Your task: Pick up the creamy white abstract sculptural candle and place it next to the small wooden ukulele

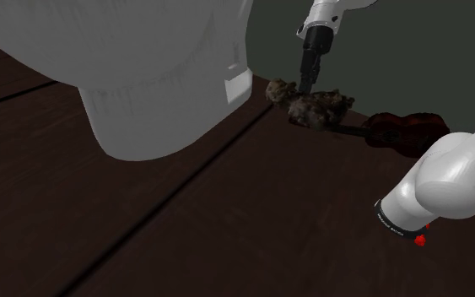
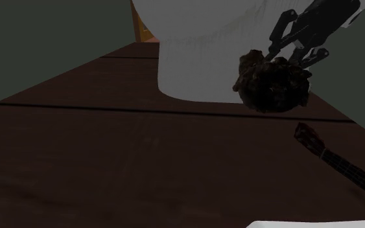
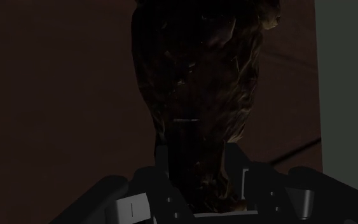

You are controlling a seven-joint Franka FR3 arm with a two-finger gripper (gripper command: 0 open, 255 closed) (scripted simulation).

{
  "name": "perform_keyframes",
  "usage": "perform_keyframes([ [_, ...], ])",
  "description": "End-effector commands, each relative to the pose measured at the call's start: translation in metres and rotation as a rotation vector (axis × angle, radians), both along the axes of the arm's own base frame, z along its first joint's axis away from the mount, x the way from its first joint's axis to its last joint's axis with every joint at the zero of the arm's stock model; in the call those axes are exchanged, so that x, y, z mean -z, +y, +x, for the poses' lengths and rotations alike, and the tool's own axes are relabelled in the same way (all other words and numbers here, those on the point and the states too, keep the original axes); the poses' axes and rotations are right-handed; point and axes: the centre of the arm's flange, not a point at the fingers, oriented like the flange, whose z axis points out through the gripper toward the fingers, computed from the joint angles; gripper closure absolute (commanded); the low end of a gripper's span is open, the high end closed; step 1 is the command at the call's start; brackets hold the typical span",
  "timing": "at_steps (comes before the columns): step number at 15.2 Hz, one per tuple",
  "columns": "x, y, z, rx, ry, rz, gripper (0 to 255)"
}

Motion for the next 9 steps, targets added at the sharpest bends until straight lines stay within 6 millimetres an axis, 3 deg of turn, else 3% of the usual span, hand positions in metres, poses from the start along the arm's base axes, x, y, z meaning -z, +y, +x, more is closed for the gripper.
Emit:
perform_keyframes([
  [1, 0.011, 0.0, -0.001, 0.0, -0.002, 0.0, 255],
  [9, 0.054, 0.0, -0.001, 0.0, -0.002, 0.0, 255],
])
